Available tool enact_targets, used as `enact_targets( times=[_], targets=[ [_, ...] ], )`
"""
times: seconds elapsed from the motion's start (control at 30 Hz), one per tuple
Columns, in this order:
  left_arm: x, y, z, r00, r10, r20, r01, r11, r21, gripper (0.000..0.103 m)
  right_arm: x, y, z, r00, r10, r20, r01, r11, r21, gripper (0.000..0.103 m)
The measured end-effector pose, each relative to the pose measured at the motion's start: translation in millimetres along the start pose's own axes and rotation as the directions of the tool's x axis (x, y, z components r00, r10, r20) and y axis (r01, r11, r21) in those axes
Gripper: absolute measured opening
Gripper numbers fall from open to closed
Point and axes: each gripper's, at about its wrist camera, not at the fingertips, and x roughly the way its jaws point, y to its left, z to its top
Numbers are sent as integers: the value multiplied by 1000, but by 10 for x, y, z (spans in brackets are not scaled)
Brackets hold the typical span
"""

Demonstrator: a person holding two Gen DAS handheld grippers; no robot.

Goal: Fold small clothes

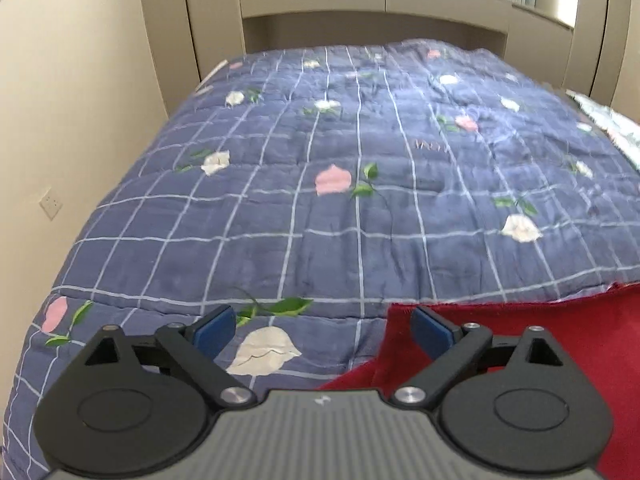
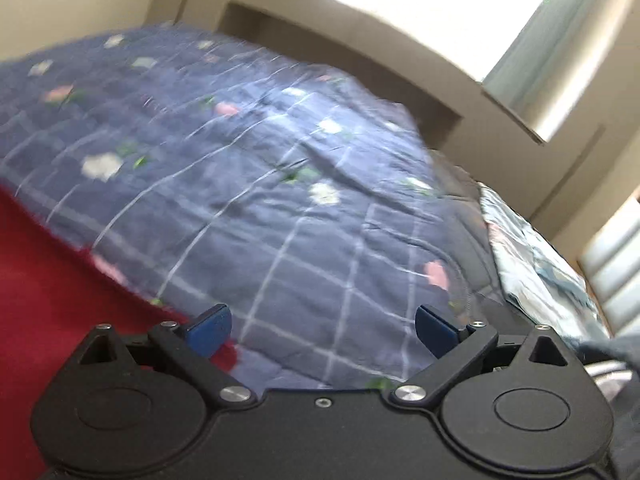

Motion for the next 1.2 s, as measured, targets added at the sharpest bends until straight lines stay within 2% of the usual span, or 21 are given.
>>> enact_targets(
  times=[0.03,0.13,0.23,0.3,0.37,0.43,0.5,0.53,0.57,0.6,0.67,0.77,0.83,0.87,0.9,0.97,1.0,1.03,1.1,1.2],
  targets=[
    [-55,17,-35,1000,-8,19,9,1000,-5,103,-62,-32,-40,1000,22,15,-22,1000,21,97],
    [-233,-4,-229,996,-23,80,24,1000,-11,103,-307,-82,-244,990,130,61,-136,984,114,93],
    [-429,-88,-529,990,-66,121,69,997,-20,103,-535,-58,-486,960,257,116,-275,943,188,88],
    [-566,-170,-747,982,-95,161,97,995,-5,103,-592,19,-589,954,273,120,-292,937,194,84],
    [-663,-239,-908,981,-91,173,92,996,4,103,-569,102,-636,955,274,111,-293,930,221,77],
    [-755,-285,-1058,981,-44,187,44,999,4,103,-498,158,-666,960,262,96,-278,924,262,63],
    [-831,-312,-1204,978,4,208,-5,1000,5,103,-397,173,-686,968,243,60,-249,921,300,31],
    [-850,-319,-1256,978,18,206,-23,999,22,103,-353,155,-702,963,265,53,-267,906,327,21],
    [-863,-317,-1294,979,34,201,-41,999,30,103,-338,129,-727,954,295,59,-296,885,359,8],
    [-878,-311,-1337,980,51,194,-58,998,30,103,-343,120,-731,952,299,64,-300,877,375,3],
    [-912,-272,-1406,980,66,187,-69,997,14,103,-413,157,-725,962,264,67,-271,902,336,1],
    [-906,-182,-1509,983,55,176,-53,998,-17,103,-411,224,-725,978,208,27,-207,935,288,1],
    [-801,-141,-1575,989,62,132,-60,998,-20,103,-379,311,-731,986,167,3,-162,956,246,4],
    [-734,-110,-1608,991,75,108,-73,997,-28,103,-385,346,-725,990,140,2,-137,964,228,9],
    [-695,-59,-1642,993,67,96,-62,997,-50,103,-405,360,-717,994,109,7,-108,970,216,23],
    [-680,103,-1703,996,-1,94,16,988,-156,103,-492,403,-669,997,69,41,-75,983,170,36],
    [-662,176,-1729,996,-30,87,47,978,-204,103,-547,435,-635,996,59,66,-68,988,142,49],
    [-649,232,-1747,995,-52,88,72,969,-238,103,-595,469,-599,994,61,94,-72,990,119,56],
    [-644,268,-1780,992,-63,110,89,965,-247,103,-662,575,-489,983,114,147,-127,989,80,82],
    [-630,220,-1839,990,-39,134,68,974,-217,103,-601,890,-261,959,225,173,-233,972,25,88]
  ],
)
